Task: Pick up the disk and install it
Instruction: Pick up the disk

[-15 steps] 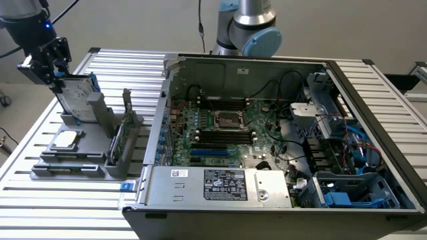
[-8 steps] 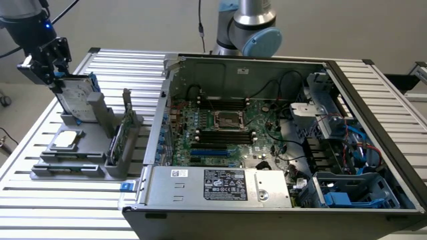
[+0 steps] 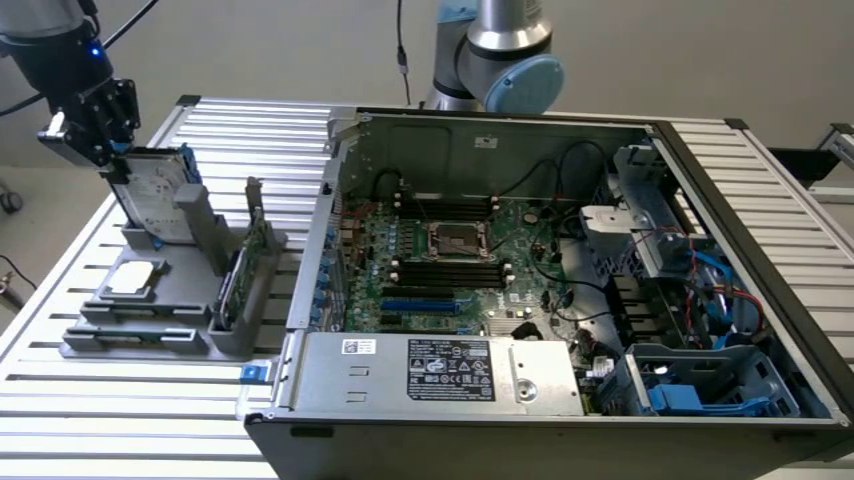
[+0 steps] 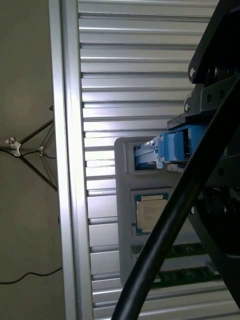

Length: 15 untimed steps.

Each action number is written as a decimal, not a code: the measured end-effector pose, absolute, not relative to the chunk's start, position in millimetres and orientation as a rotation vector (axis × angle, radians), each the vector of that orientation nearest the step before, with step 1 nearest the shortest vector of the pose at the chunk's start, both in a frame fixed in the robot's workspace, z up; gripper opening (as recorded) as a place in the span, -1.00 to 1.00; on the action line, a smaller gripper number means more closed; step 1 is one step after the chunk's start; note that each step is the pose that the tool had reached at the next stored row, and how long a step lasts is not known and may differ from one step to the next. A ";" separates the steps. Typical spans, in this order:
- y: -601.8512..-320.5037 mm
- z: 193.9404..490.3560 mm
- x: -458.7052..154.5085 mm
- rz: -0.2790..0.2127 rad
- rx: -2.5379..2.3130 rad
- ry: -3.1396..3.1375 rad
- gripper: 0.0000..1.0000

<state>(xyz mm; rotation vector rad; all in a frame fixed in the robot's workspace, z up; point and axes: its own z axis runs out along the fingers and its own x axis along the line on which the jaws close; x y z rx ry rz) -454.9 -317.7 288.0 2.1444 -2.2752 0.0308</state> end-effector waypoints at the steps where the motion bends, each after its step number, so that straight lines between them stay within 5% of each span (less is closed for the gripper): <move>1: -317.7 288.0 -454.9 0.031 2.145 -2.275 -0.23; 15: -318.7 288.0 -454.9 0.031 2.141 -2.278 -0.35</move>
